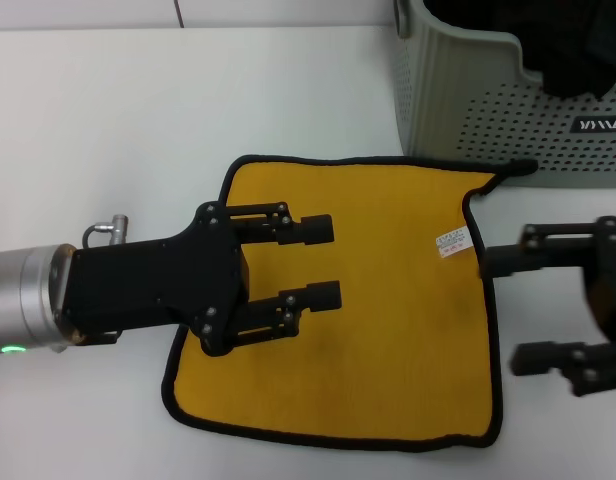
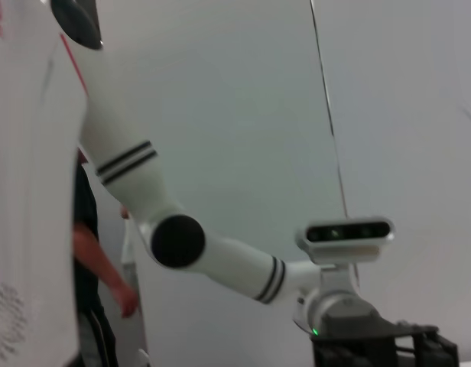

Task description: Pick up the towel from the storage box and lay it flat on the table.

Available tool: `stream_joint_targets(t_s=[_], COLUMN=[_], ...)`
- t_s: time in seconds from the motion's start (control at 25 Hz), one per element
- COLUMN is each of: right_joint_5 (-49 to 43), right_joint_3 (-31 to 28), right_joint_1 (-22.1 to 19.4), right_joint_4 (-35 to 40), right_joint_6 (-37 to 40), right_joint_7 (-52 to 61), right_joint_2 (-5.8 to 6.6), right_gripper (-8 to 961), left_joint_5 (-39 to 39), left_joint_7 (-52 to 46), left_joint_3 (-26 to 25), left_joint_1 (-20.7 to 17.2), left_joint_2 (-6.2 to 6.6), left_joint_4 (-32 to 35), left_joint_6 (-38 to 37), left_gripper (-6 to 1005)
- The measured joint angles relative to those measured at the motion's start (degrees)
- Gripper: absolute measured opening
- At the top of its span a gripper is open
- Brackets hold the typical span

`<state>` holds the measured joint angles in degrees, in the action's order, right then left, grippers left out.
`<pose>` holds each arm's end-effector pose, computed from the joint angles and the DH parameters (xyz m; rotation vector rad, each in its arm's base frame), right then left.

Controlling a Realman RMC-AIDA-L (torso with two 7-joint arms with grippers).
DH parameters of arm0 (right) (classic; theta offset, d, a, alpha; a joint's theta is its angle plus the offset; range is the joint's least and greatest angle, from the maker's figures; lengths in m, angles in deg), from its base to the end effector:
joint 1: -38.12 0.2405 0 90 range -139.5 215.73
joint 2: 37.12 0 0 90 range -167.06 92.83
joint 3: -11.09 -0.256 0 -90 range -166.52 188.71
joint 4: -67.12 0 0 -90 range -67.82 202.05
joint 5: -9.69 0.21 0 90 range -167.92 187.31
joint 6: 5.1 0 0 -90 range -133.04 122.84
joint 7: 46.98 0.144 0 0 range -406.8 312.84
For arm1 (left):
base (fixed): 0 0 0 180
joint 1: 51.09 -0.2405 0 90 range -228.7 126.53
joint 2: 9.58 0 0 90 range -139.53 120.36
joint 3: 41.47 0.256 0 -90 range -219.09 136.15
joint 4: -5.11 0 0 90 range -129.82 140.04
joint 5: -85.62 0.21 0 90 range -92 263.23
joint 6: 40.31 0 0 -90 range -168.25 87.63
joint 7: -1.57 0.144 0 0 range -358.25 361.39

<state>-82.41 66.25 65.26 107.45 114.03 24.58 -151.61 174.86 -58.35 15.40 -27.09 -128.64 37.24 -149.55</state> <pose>0.2110 0.2691 0.0403 2.7590 -0.0304 -1.1780 -0.2242 0.2618 -0.0077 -2.7987 -0.1219 -1.3311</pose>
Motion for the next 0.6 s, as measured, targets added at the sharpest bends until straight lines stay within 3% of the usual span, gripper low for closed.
stream_joint_targets(t_s=[0.16,0.4,0.6], right_joint_5=[-1.82,-1.99,-2.00], right_joint_3=[1.01,2.78,2.83], right_joint_1=[1.29,2.93,3.11], right_joint_4=[-0.65,-1.09,-1.13], right_joint_6=[-4.02,-5.76,-6.22], right_joint_7=[-2.08,-2.38,-2.39], right_joint_2=[-1.21,-1.31,-1.24], right_gripper=[696,695,694], left_joint_5=[0.08,0.08,-0.03], left_joint_7=[0.09,0.29,0.33], left_joint_3=[-0.14,-0.50,-0.53], left_joint_1=[0.07,-0.12,-0.62], left_joint_2=[0.32,1.19,1.12], left_joint_4=[0.03,-0.13,-0.05], left_joint_6=[0.05,0.28,0.26], left_gripper=[521,520,519])
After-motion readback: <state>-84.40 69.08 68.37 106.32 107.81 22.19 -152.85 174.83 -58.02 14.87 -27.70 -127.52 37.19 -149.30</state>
